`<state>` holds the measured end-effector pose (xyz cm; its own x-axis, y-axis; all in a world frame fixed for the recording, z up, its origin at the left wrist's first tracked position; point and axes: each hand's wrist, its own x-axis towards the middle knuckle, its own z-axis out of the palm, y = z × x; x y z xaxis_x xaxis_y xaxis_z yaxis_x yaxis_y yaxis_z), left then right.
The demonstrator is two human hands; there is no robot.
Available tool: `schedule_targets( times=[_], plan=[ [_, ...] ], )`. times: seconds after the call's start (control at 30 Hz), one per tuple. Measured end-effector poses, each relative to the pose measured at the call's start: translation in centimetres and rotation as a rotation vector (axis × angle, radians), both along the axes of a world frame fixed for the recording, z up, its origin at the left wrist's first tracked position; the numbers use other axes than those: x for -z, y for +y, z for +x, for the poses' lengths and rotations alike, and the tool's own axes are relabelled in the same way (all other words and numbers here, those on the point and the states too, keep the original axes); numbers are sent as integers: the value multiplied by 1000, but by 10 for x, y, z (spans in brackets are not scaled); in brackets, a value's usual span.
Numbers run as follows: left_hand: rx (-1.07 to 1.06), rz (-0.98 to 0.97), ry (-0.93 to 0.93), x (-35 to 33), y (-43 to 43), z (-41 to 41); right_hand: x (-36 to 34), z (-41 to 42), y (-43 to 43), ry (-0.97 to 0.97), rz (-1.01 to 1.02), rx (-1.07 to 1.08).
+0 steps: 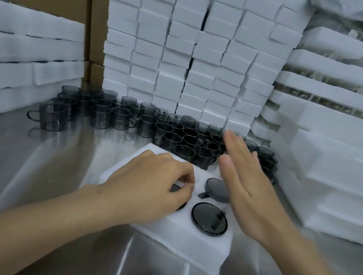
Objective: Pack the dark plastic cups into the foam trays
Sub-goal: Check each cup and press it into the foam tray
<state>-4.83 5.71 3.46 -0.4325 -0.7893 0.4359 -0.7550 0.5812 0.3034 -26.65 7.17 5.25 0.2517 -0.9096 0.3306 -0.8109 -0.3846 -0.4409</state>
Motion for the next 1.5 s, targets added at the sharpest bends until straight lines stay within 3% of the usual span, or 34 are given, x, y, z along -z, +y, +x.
schedule_targets(
  times=[0.07, 0.13, 0.23, 0.3, 0.4, 0.5, 0.7, 0.77, 0.83, 0.9, 0.97, 1.27, 1.5],
  plan=[
    [13, -10, 4, 0, 0, 0, 7, 5, 0, 82, 178, -64],
    [16, -5, -2, -2, 2, 0, 12, 8, 1, 83, 218, -85],
    [6, -14, -23, 0, 0, 0, 7, 5, 3, -99, -11, -51],
    [42, 13, 1, 0, -2, 2, 2, 8, 3, -89, -41, -61],
    [146, 69, 231, -7, -6, 6, 6, 15, 3, 158, 176, -125],
    [89, 37, 443, -16, -27, 22, 5, 11, 5, 143, 223, -102],
    [-159, -216, 119, 8, -81, 94, 3, 10, 8, 101, 218, -93],
    [-192, -182, -71, 22, -93, 103, 3, 10, 8, 102, 218, -91],
    [-194, -7, -171, 31, -103, 105, 3, 10, 8, 106, 216, -86],
    [-207, 142, -154, 36, -111, 105, 3, 10, 8, 92, 215, -85],
    [-228, 142, -137, 39, -114, 107, 3, 10, 8, 75, 217, -83],
    [-126, -84, -94, 43, -127, 104, 6, 9, 7, 89, 185, -78],
    [7, -296, -336, 31, -151, 71, 11, 7, 2, 86, 165, -80]
  ],
)
